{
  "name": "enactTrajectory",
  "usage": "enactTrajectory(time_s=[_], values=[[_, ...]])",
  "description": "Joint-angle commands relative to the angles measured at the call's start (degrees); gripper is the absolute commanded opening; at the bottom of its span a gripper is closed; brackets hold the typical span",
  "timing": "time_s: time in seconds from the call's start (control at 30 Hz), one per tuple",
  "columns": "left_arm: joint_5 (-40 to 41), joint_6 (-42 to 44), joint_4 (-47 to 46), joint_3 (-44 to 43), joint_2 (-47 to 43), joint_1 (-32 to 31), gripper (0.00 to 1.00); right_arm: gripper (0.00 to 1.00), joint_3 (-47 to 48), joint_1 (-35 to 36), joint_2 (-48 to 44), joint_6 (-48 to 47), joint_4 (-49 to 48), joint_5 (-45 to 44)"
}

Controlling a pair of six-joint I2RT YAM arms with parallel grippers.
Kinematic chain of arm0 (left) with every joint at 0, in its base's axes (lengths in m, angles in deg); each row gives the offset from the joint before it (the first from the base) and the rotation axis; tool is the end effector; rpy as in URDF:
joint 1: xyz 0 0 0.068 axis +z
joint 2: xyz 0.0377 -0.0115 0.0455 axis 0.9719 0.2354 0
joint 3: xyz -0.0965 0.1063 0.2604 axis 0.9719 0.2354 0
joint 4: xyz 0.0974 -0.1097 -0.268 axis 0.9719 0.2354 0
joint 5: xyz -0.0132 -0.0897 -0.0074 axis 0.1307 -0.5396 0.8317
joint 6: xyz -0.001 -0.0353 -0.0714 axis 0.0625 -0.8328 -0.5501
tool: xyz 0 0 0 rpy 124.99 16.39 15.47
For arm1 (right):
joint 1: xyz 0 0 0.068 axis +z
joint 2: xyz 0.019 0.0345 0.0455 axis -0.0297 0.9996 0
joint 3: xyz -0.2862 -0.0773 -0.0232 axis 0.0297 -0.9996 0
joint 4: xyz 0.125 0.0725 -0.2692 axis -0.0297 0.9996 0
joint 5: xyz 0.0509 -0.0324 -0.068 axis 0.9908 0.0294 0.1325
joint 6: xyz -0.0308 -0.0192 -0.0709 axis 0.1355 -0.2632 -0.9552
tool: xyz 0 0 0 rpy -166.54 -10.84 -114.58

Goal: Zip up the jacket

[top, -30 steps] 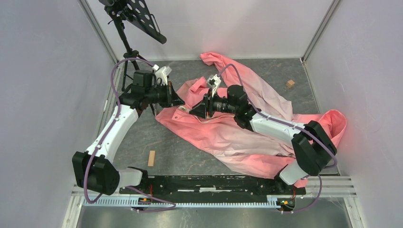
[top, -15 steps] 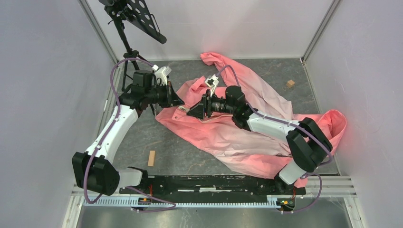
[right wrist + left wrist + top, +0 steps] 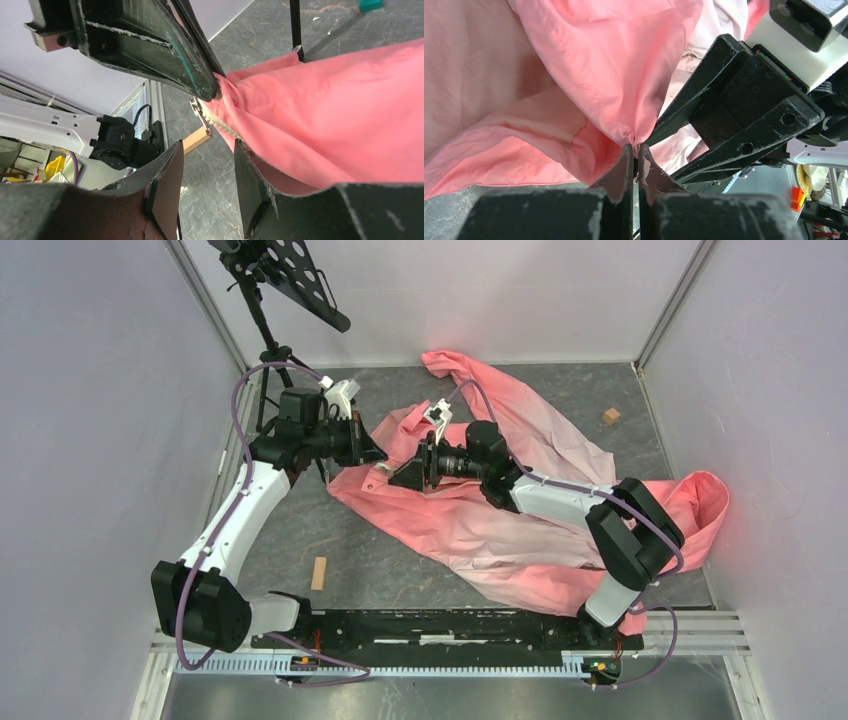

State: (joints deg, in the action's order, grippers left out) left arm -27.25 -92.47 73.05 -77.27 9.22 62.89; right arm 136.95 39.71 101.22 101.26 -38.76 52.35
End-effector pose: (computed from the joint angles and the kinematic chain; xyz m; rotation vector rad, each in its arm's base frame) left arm 0.3175 -0.1166 0.3293 0.2709 2.2621 -0.9706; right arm 0.3038 0.3229 0.2389 -0.6397 1.8294 1.4915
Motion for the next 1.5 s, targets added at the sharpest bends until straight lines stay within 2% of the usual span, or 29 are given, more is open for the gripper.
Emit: enactTrajectory(time_s=[0.0, 0.17, 0.3, 0.67, 1.1, 1.33, 1.43, 1.47], values=[[-1.7, 0.5, -1.1, -1.9, -1.9, 0.1, 0.02, 0.47, 3.3, 0.4, 0.7, 0.4, -3.5, 0.6], [-1.9, 0.5, -1.1, -1.9, -1.9, 0.1, 0.02, 0.45, 4.3, 0.7, 1.5, 0.8, -4.0, 0.7], [-2.1, 0.5, -1.3, -1.7, -1.9, 0.1, 0.02, 0.39, 5.0, 0.8, 2.1, 1.1, -4.3, 1.0], [-2.8, 0.4, -1.7, -1.2, -2.1, 0.1, 0.02, 0.35, 6.1, 0.9, 2.5, 1.2, -4.0, 0.5], [-3.0, 0.1, -2.0, -0.6, -2.5, 0.1, 0.02, 0.27, 7.4, 1.0, 3.1, 1.6, -3.3, -0.1], [-2.1, -0.3, -2.0, -0.2, -3.0, 0.1, 0.02, 0.16, 8.5, 1.0, 3.1, 1.2, -1.6, -0.7], [-1.0, -0.6, -1.9, 0.1, -3.5, 0.1, 0.02, 0.01, 8.0, 1.2, 2.6, 1.3, -1.1, -2.3], [-0.5, -0.6, -1.9, 0.2, -3.8, 0.1, 0.02, 0.0, 7.6, 1.2, 2.1, 1.3, -0.4, -3.4]])
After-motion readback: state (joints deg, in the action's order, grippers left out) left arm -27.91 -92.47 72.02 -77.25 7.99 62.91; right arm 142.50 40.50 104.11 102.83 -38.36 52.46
